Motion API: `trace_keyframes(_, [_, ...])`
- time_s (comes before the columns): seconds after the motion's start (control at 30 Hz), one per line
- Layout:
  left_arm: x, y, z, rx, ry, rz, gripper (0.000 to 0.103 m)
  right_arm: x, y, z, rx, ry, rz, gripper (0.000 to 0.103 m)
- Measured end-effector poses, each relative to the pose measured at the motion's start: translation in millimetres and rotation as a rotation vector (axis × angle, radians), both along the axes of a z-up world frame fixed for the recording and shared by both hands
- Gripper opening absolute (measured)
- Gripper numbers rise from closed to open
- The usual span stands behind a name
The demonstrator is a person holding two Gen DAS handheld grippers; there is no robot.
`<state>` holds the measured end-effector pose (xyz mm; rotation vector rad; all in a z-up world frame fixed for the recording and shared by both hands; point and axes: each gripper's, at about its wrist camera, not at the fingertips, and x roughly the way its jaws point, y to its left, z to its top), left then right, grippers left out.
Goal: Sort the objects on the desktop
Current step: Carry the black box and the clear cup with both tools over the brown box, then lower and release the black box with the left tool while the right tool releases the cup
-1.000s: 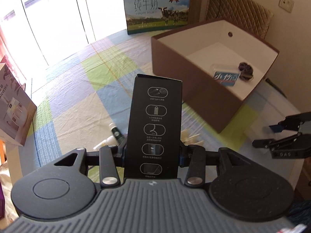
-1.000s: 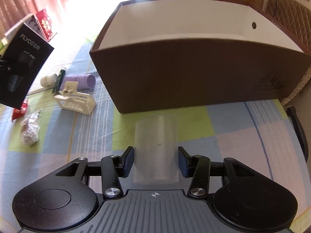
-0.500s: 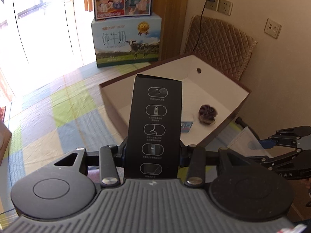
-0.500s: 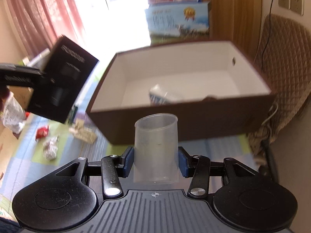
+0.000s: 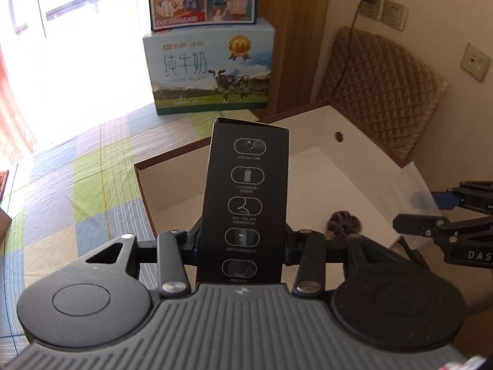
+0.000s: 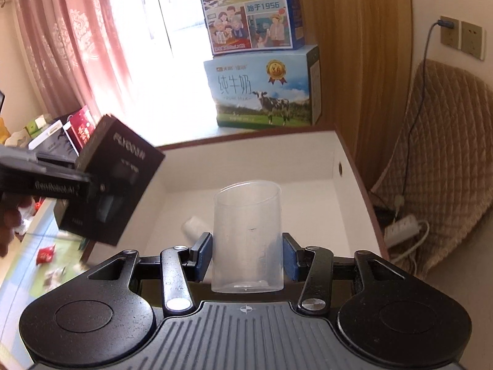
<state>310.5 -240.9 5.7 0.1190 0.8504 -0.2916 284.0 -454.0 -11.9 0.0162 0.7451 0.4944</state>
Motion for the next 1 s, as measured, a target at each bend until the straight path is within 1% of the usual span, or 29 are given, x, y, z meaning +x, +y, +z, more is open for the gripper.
trace_keyframes(0.2, [35.9,-9.5,-19.6,0.042,0.061,0.083,0.04,50.2,12.4,-11.1,-0.003,0.014,0.04,0.044])
trace_keyframes(0.4, [63.5,-17.0,-46.0,0.087,0.132,0.151,0.04,88.0,25.0,-31.4,-0.007,0.087,0.065,0.044])
trace_keyframes(0.57, [79.5,-22.6,-66.6,0.109,0.184,0.187,0.04,103.9,30.0,-43.2,-0.008,0.126,0.067,0.044])
trace_keyframes(0.77, [98.5,-29.7,-82.1,0.138,0.216,0.209,0.04,117.4,33.7,-50.4,-0.009,0.145,0.07,0.044])
trace_keyframes(0.93, [109.2,-36.0,-87.6,0.132,0.226,0.212,0.04,125.7,32.9,-54.0,-0.014,0.154,0.063,0.044])
trace_keyframes(1.0, [109.9,-39.1,-86.3,0.132,0.202,0.206,0.04,127.5,31.5,-55.0,-0.013,0.159,0.059,0.044])
